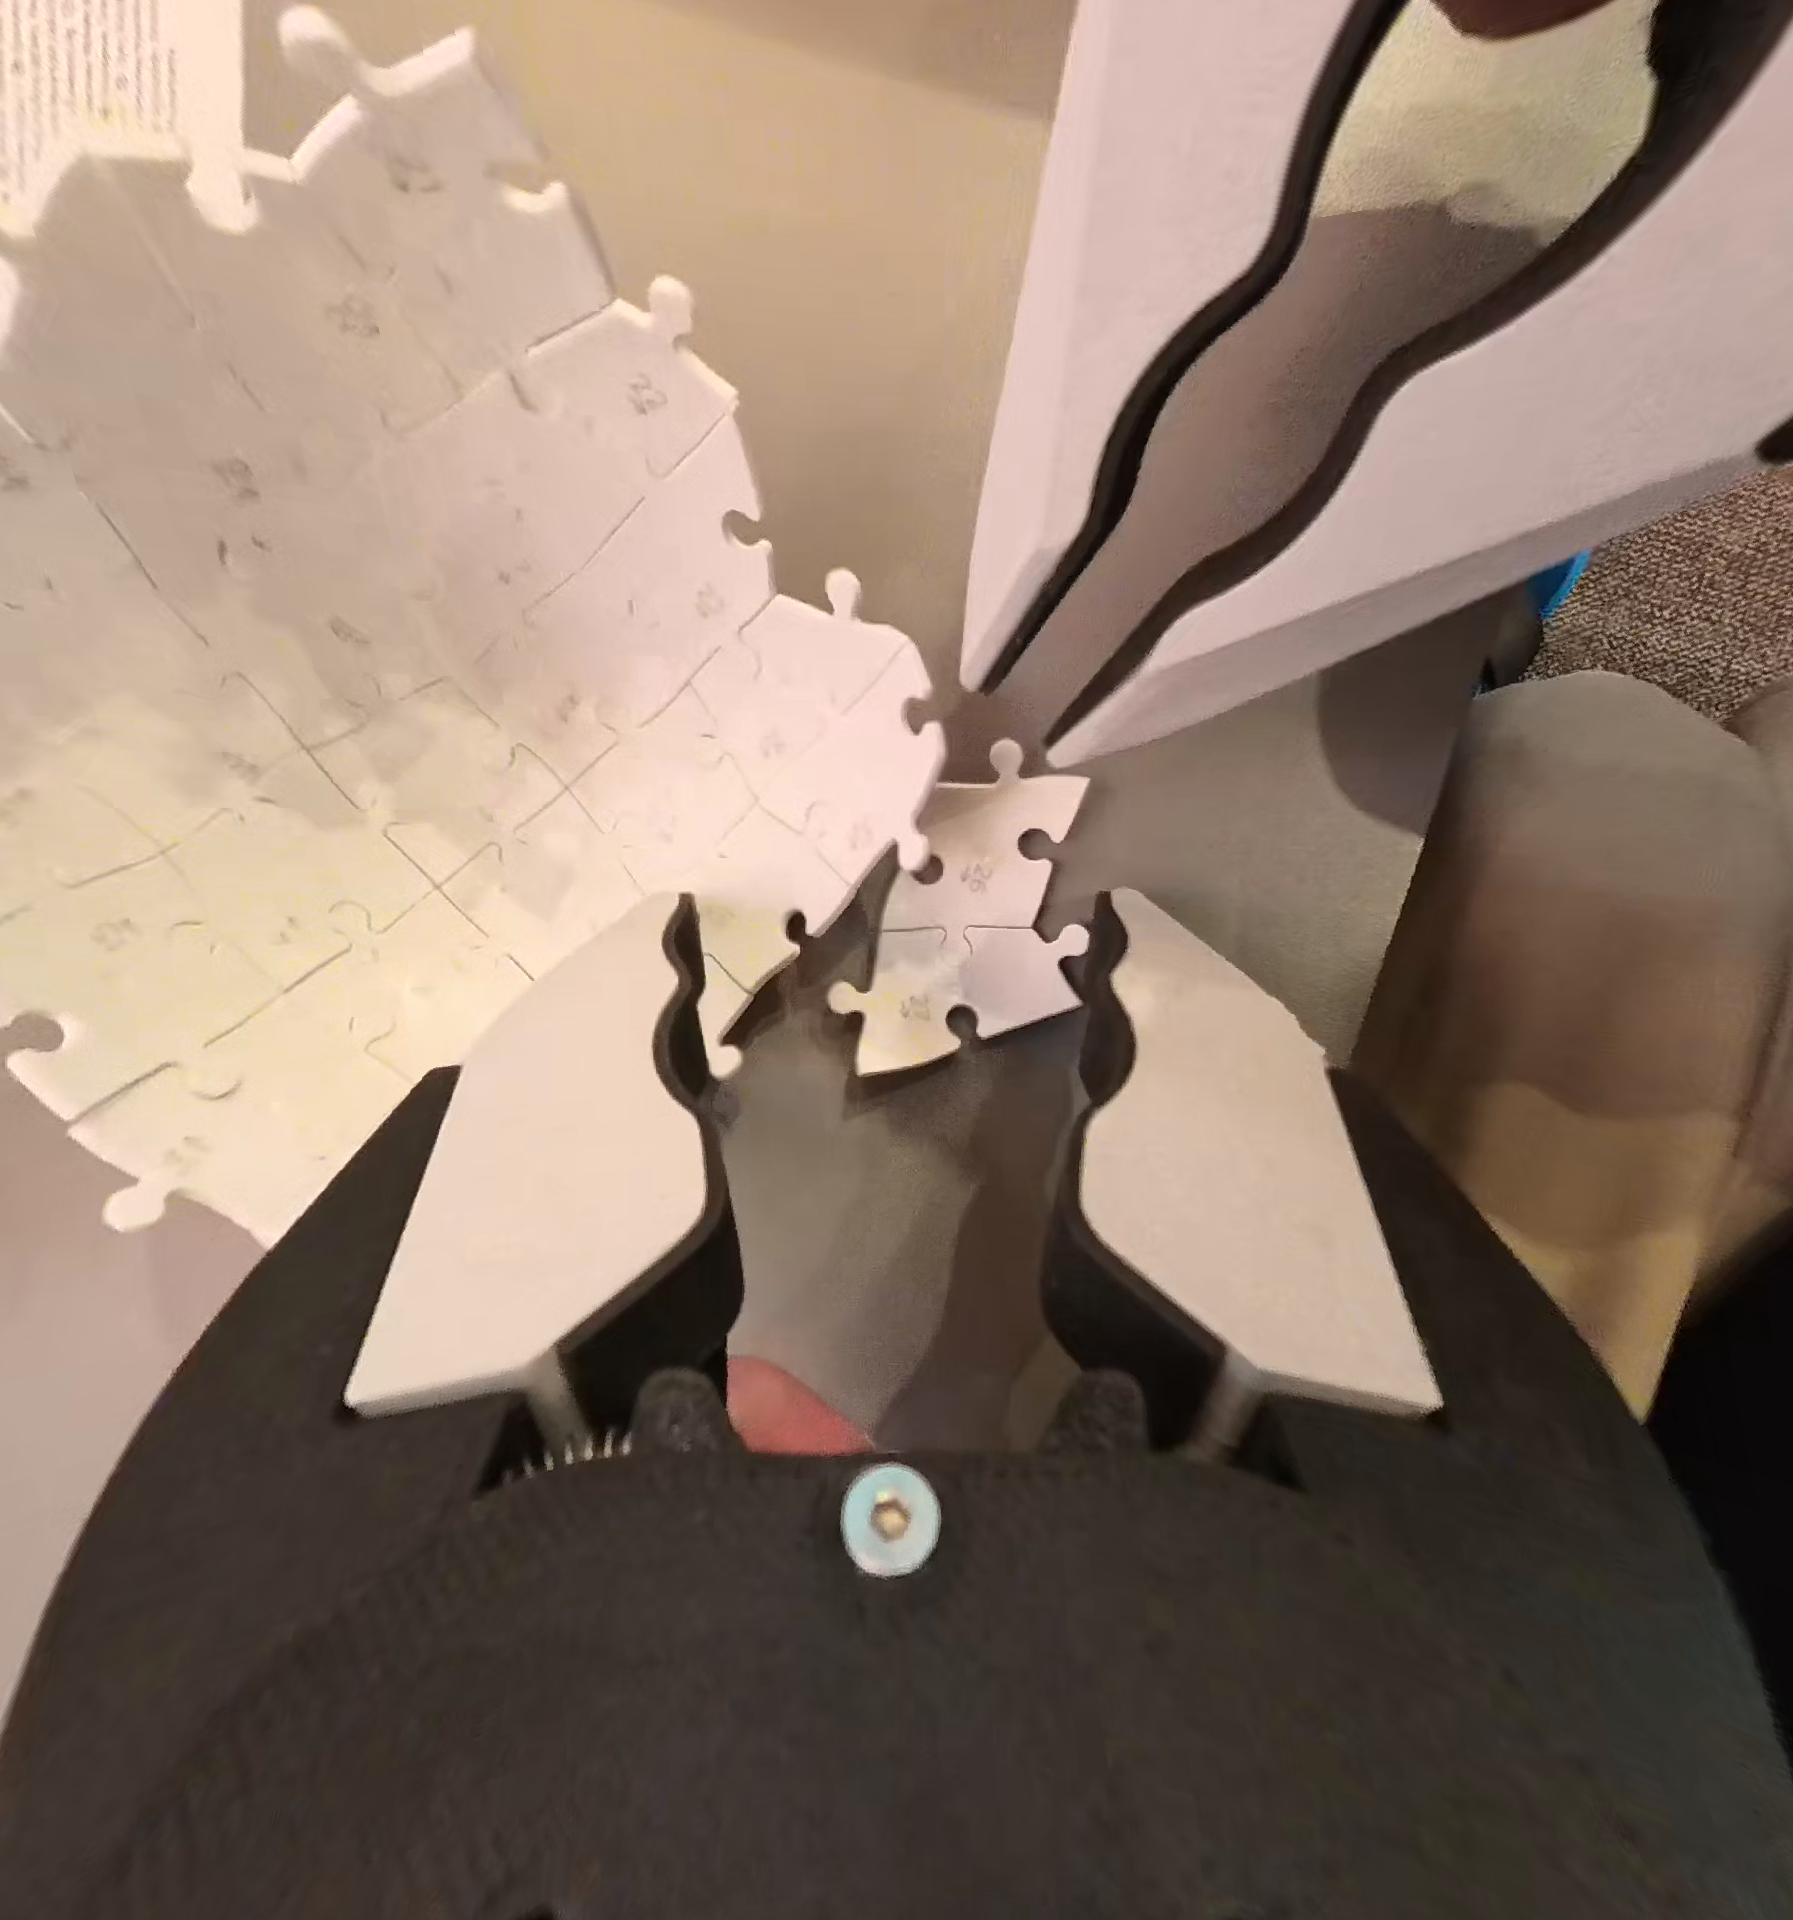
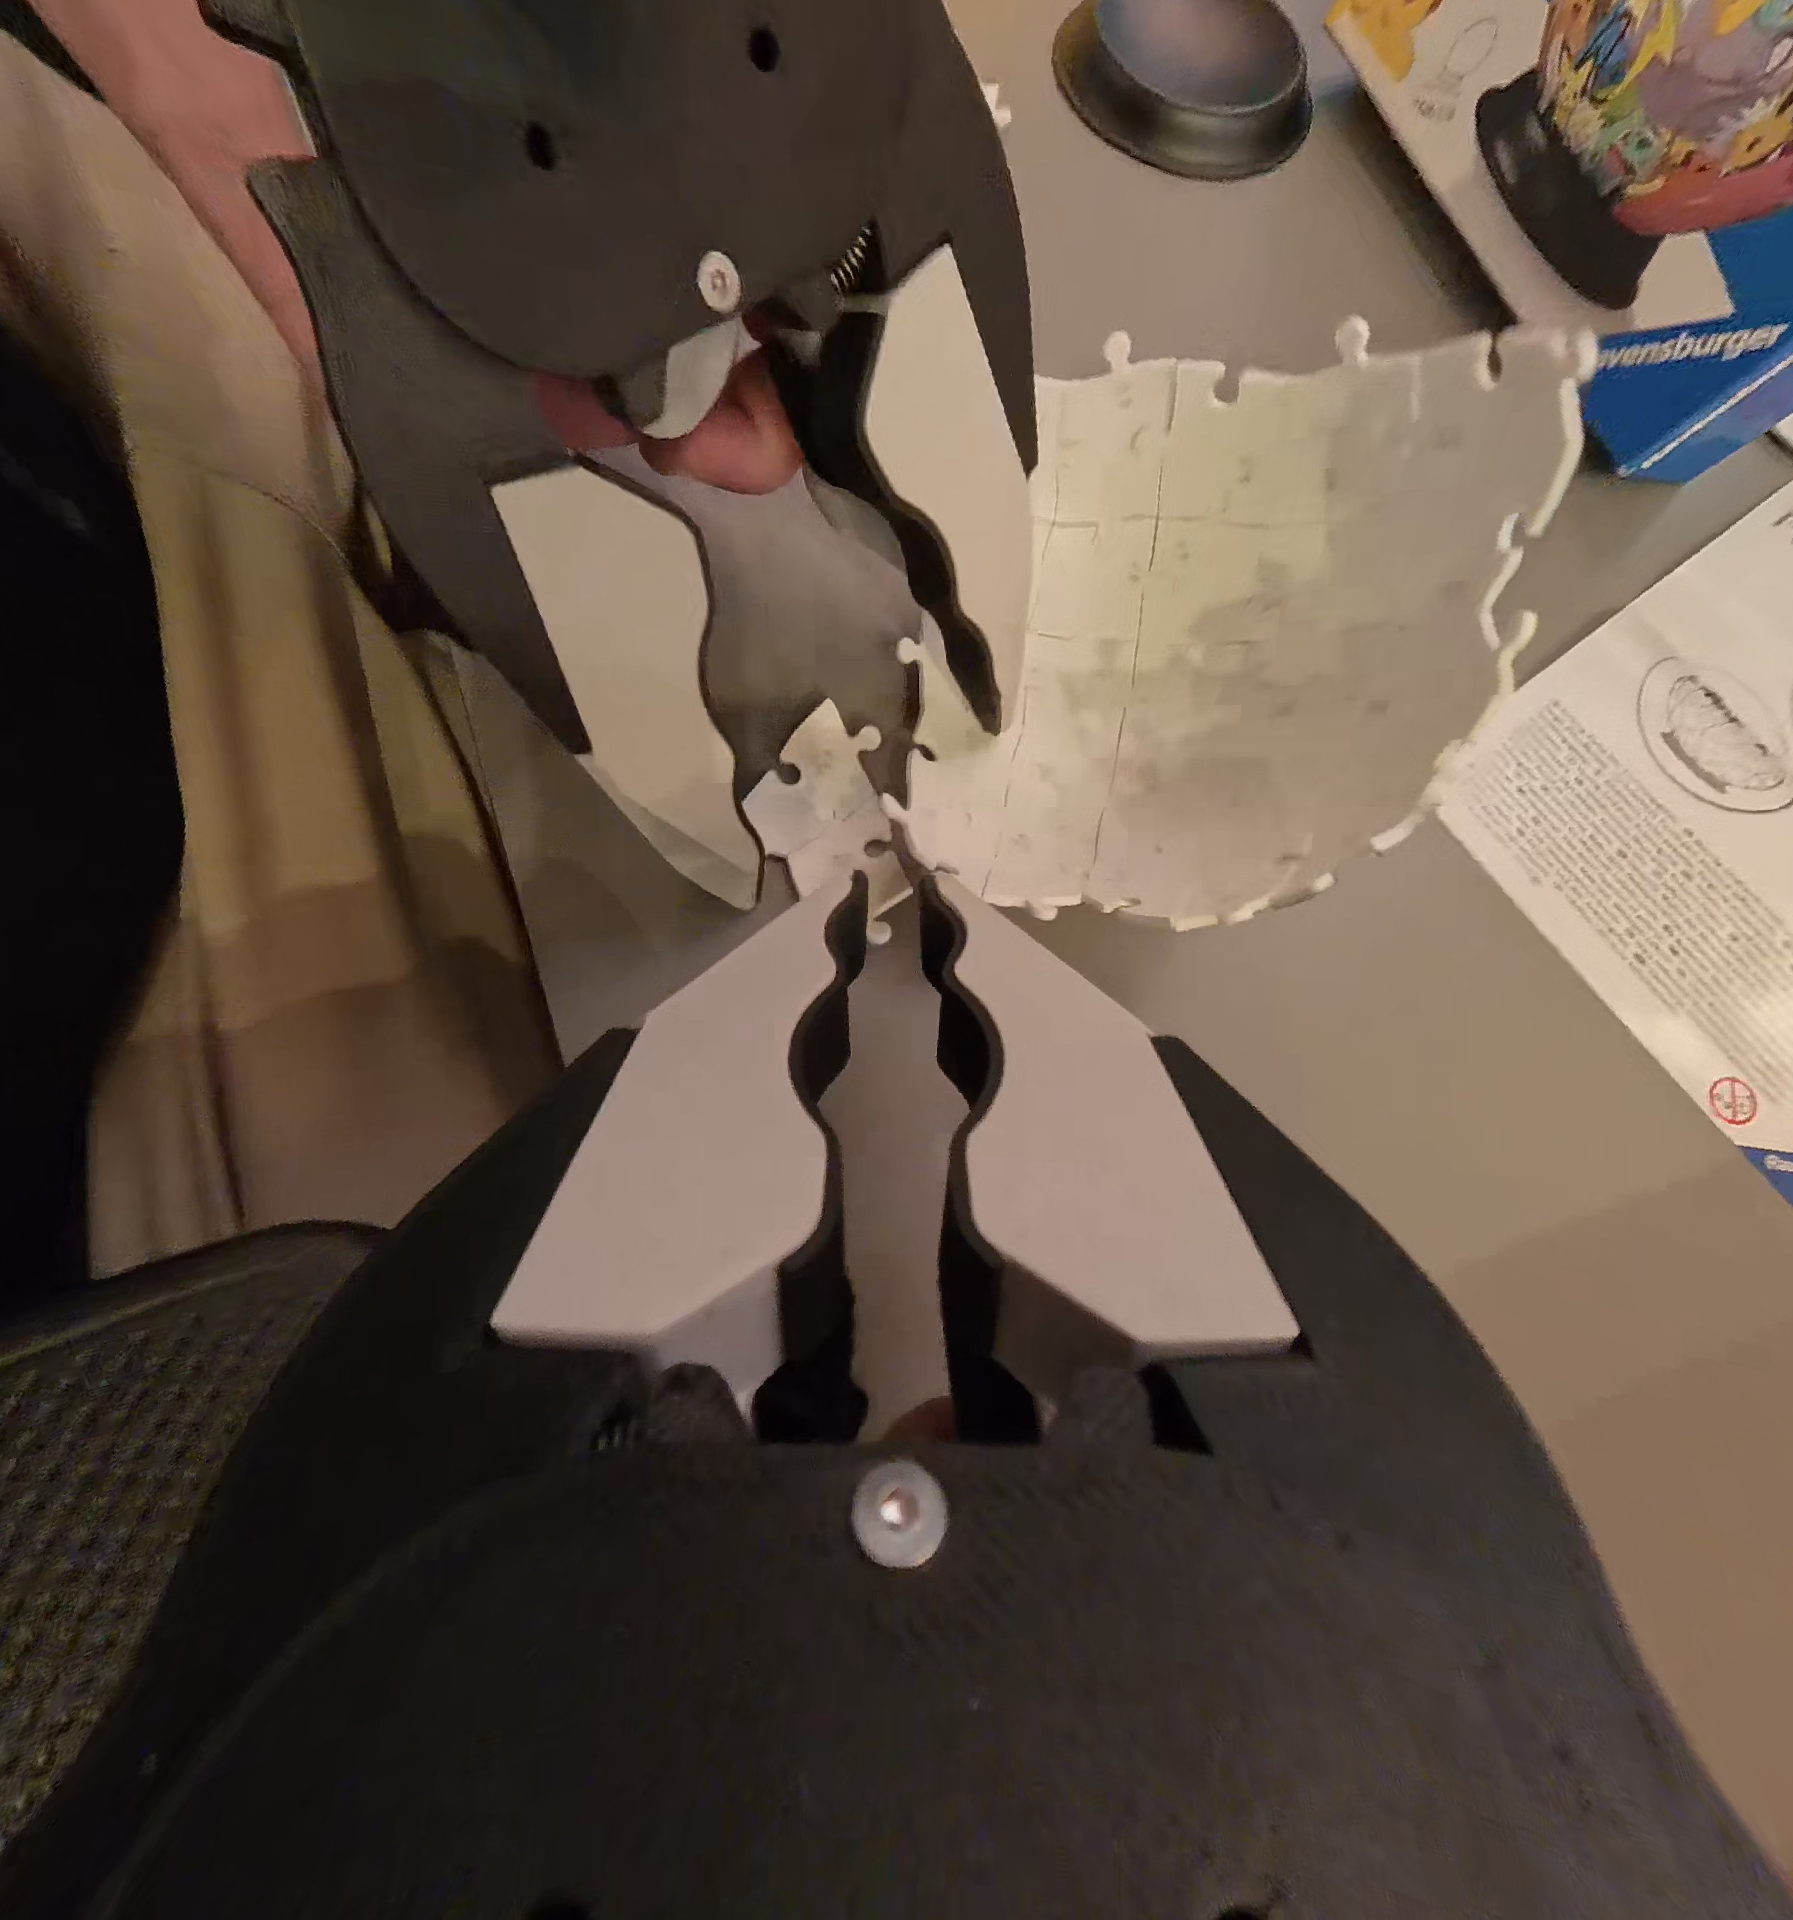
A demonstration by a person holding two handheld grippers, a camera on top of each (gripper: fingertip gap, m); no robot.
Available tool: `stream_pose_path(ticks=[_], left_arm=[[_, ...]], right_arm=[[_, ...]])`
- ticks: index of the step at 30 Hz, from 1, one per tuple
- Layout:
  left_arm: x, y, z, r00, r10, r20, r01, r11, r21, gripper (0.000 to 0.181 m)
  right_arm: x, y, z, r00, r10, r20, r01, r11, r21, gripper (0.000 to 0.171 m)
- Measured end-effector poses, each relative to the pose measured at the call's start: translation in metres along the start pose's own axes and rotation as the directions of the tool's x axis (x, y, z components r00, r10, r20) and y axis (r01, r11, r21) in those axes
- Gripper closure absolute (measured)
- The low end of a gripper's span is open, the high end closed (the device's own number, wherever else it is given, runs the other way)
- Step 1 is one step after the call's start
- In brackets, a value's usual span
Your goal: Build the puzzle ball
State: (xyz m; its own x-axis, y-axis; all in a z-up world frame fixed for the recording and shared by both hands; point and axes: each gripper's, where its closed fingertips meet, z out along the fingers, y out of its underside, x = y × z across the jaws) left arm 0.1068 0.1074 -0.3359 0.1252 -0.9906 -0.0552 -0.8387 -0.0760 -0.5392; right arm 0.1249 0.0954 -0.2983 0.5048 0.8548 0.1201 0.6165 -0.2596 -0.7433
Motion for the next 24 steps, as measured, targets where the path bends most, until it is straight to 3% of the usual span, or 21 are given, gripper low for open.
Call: stream_pose_path(ticks=[4,9,14,24], left_arm=[[-0.001,-0.002,0.001,1.000,0.015,-0.001,-0.015,1.000,0.000,0.112],[-0.002,-0.004,0.001,0.999,0.046,-0.001,-0.046,0.999,0.010,0.112],[-0.002,-0.004,0.002,0.999,0.047,-0.020,-0.047,0.999,0.017,0.112],[-0.003,-0.006,-0.001,0.992,0.127,0.027,-0.127,0.991,0.037,0.115]], right_arm=[[0.007,0.009,0.010,0.998,-0.046,-0.047,0.043,0.998,-0.048,0.166],[0.000,-0.003,0.000,0.997,-0.066,0.028,0.066,0.998,0.001,0.171],[0.030,-0.015,-0.001,0.993,-0.091,-0.074,0.091,0.996,-0.002,0.169],[0.026,0.003,0.021,0.998,-0.061,0.008,0.062,0.997,-0.036,0.171]])
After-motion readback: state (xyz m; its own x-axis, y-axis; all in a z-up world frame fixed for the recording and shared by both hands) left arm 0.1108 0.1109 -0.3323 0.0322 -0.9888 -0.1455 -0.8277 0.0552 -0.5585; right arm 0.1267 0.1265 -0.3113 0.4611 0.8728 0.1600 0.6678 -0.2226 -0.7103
